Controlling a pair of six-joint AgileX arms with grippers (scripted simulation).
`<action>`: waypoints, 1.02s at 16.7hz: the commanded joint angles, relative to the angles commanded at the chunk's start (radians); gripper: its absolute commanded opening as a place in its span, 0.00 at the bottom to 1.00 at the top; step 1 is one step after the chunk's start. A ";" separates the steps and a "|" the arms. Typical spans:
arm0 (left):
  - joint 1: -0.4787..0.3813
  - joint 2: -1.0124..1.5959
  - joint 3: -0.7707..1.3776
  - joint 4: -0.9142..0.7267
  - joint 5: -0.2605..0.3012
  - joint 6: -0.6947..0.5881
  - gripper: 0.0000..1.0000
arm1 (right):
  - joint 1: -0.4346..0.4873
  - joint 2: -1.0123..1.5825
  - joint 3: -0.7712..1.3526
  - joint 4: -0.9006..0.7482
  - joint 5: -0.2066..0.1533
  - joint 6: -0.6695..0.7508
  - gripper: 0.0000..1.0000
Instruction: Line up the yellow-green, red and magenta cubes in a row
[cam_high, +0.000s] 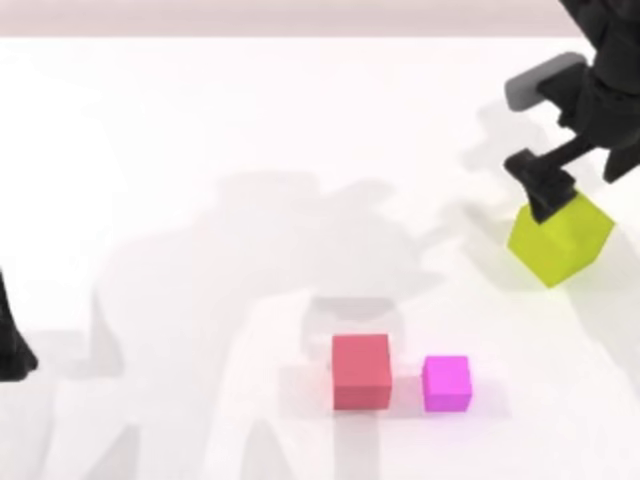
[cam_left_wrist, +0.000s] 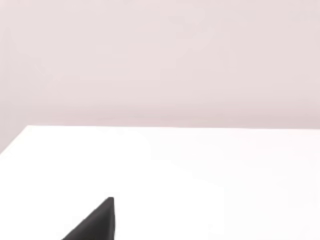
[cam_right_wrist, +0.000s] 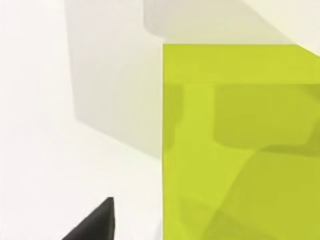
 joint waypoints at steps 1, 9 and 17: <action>0.000 0.000 0.000 0.000 0.000 0.000 1.00 | 0.000 0.000 0.000 0.000 0.000 0.000 1.00; 0.000 0.000 0.000 0.000 0.000 0.000 1.00 | -0.001 0.029 -0.091 0.120 0.000 0.000 1.00; 0.000 0.000 0.000 0.000 0.000 0.000 1.00 | 0.002 0.089 -0.224 0.313 0.001 0.003 1.00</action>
